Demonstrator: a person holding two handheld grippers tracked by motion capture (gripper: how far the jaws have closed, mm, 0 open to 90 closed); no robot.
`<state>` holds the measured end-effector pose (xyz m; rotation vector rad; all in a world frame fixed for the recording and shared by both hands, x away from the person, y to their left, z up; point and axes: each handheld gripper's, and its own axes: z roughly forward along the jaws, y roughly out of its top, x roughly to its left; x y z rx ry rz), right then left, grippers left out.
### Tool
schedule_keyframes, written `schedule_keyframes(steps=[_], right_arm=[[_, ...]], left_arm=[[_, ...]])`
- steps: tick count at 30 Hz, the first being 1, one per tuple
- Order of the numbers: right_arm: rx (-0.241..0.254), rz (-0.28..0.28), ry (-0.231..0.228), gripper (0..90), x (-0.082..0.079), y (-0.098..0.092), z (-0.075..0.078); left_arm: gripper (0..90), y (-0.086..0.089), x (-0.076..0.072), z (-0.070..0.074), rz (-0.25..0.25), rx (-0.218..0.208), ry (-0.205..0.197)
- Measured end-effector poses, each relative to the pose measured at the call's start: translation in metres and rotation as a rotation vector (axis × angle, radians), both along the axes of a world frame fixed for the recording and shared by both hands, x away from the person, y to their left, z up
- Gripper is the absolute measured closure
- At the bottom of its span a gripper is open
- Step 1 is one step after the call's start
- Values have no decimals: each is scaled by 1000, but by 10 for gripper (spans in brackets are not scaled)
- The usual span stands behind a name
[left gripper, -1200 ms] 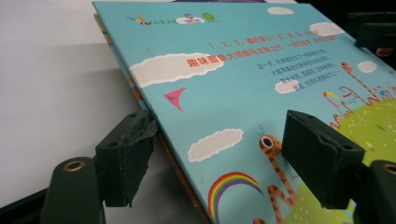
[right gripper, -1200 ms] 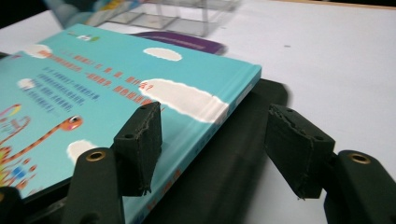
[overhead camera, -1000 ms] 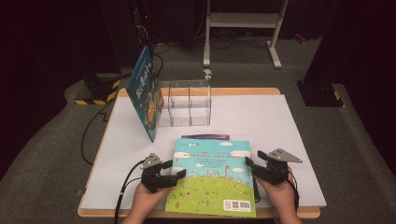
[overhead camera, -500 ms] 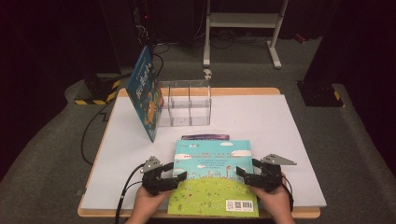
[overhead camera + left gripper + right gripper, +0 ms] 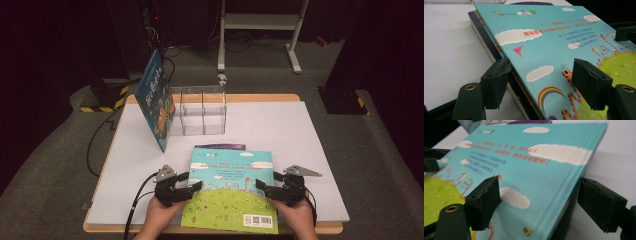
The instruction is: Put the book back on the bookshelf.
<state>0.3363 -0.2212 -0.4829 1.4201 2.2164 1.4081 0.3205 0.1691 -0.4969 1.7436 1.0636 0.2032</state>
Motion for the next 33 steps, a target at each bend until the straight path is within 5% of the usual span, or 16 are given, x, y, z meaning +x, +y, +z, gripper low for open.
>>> schedule_keyframes(steps=[6,14,21,24,28,33], right_arm=[[-20,-4,11,191,6,1,6],[-16,-16,60,196,48,-15,8],[16,1,37,179,27,-21,0],[39,13,63,180,22,-19,-2],[11,7,72,194,22,-17,3],[-12,-14,-9,273,22,-14,20]], left_arm=[[315,-6,7,-2,2,3,20],[326,-19,40,4,-13,18,-4],[209,-16,42,-5,-45,-81,105],[227,-23,42,-4,-64,-77,109],[231,-24,45,1,-66,-51,141],[267,-20,43,12,-35,-60,75]])
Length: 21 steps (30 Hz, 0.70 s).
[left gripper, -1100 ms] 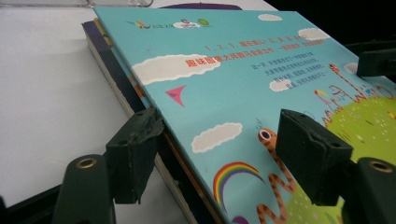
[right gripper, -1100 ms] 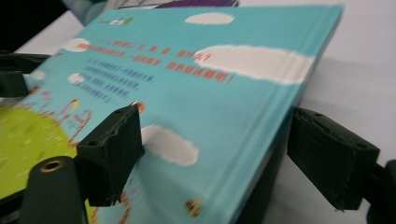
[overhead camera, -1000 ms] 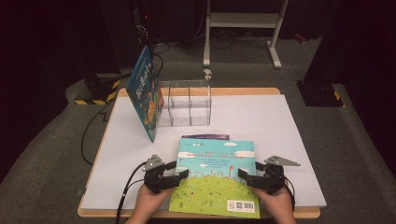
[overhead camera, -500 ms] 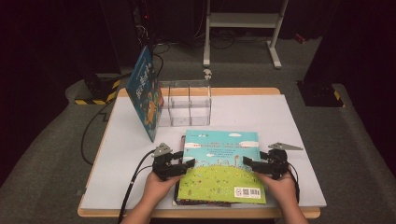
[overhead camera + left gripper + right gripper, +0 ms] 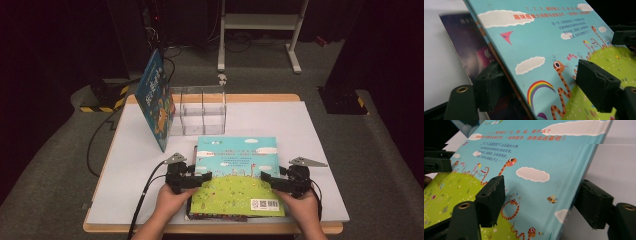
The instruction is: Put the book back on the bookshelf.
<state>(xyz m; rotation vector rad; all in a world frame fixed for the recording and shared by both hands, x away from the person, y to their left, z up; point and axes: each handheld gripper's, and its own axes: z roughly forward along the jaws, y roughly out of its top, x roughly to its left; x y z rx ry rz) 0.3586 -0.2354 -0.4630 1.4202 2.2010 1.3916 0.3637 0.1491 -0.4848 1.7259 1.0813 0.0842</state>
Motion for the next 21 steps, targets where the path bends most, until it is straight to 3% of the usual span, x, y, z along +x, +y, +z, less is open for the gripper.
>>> schedule_keyframes(steps=[3,8,12,21], right_arm=[[-9,-11,-62,309,0,4,14],[-11,-14,-179,397,-3,12,40],[-13,-31,-259,439,-6,18,56],[4,-56,-399,523,-11,27,81]], left_arm=[[306,4,-2,14,32,13,-81],[400,15,-8,37,95,-5,-221],[478,23,-10,51,114,-38,-285],[532,28,-13,70,162,-12,-411]])
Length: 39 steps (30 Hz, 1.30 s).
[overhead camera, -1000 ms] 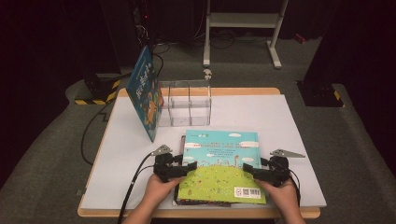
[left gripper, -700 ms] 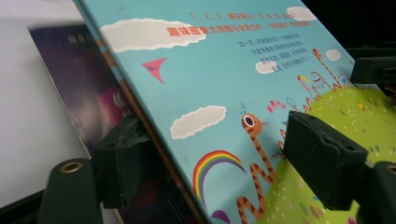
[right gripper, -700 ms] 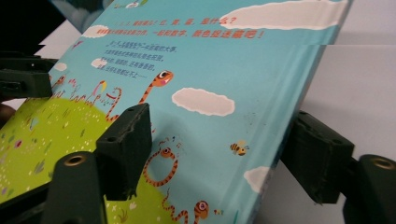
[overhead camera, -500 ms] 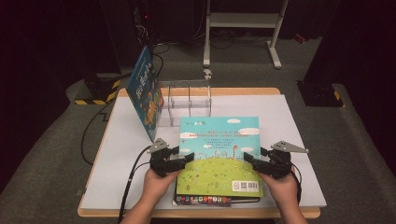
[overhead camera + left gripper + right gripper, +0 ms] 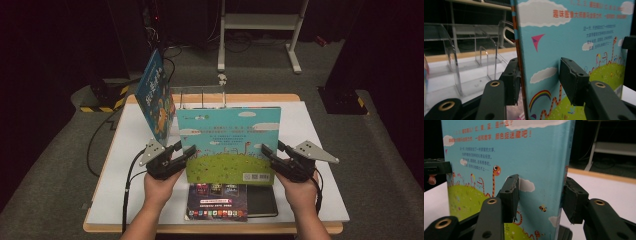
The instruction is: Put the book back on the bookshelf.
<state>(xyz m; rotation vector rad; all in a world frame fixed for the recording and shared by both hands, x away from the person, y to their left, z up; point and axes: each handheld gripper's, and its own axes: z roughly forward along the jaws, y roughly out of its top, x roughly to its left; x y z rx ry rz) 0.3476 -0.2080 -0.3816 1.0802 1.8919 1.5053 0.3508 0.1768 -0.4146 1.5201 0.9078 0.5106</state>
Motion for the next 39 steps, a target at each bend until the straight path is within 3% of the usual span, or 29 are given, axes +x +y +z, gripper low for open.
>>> schedule_keyframes(steps=[6,11,12,14,16,20,26,28,33,39], right_arm=[[-20,-10,-67,511,3,6,10],[-27,-19,-79,511,4,8,6],[-29,-16,-81,516,3,7,3],[-12,3,-104,516,-3,4,-1],[-5,16,-110,513,-8,2,-3],[28,71,-102,465,-12,-1,-4],[42,159,-66,368,-2,-1,-3],[23,189,-58,368,4,3,0],[-29,232,-68,496,4,12,4],[-14,321,-73,718,-1,3,-3]], left_arm=[[533,0,6,11,24,50,-89],[531,0,7,1,21,67,-87],[531,0,5,-1,20,54,-110],[530,0,-1,-4,15,56,-138],[523,1,-4,-5,6,47,-141],[510,2,-9,-7,12,69,-173],[486,4,-12,-8,11,56,-174],[486,4,-11,-9,10,56,-172],[481,5,-7,-8,17,63,-154],[455,21,-4,-15,58,79,-86]])
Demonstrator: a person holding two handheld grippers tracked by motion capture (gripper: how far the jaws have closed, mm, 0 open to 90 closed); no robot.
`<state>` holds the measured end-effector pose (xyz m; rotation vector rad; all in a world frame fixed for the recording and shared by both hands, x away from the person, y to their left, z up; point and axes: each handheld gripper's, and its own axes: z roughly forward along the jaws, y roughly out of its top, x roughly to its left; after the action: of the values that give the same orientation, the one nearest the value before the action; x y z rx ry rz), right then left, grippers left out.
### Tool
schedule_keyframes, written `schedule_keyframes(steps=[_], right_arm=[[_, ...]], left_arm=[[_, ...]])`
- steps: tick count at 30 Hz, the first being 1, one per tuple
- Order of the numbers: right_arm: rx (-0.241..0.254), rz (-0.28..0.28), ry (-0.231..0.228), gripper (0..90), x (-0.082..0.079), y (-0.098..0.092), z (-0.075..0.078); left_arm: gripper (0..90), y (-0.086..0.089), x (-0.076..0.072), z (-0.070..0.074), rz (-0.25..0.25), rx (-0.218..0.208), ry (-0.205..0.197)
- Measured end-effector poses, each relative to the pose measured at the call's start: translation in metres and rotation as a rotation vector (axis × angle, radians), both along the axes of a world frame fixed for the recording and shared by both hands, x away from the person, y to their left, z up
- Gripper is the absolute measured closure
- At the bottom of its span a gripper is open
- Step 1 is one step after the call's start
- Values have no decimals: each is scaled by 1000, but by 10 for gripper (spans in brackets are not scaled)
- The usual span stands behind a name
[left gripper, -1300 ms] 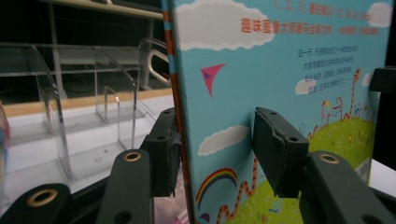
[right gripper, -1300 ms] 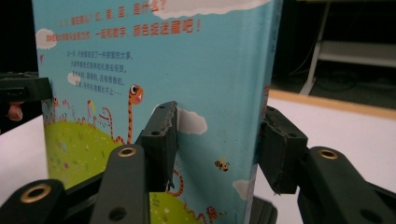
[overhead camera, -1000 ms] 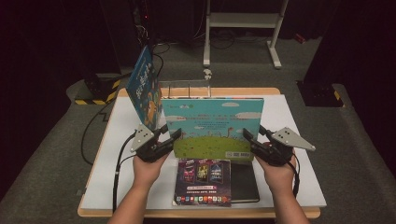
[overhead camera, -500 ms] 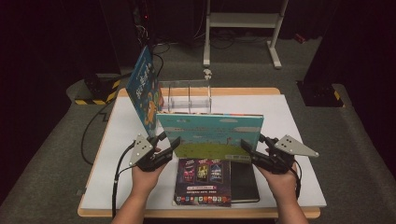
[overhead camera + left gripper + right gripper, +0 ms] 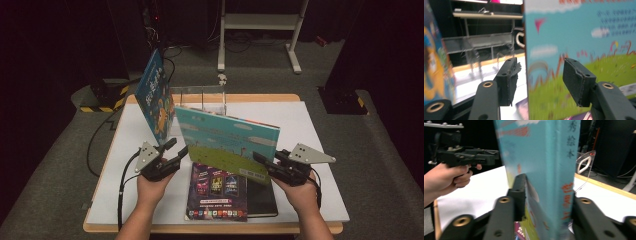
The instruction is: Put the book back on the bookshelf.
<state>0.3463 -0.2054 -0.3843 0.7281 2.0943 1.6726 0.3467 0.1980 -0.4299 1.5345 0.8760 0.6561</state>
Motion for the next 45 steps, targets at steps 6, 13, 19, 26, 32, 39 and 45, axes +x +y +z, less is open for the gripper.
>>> schedule_keyframes(steps=[6,13,19,26,32,39,45], right_arm=[[2,-34,15,778,-4,0,-5],[-24,-25,-47,801,-15,24,-4],[-69,-60,-102,807,-17,59,-4],[-57,-106,-115,808,-9,83,-8],[-63,-127,-114,806,-2,96,-8],[-42,-147,-95,805,3,101,-10],[-41,-149,-90,805,1,103,-9]], left_arm=[[446,13,-6,-11,27,23,28],[446,30,-11,-25,50,15,72],[447,40,-14,-32,56,9,88],[449,45,-15,-34,55,-5,97],[450,45,-15,-33,50,-18,96],[460,43,-16,-33,46,-20,101],[421,31,-21,-24,3,4,70]])
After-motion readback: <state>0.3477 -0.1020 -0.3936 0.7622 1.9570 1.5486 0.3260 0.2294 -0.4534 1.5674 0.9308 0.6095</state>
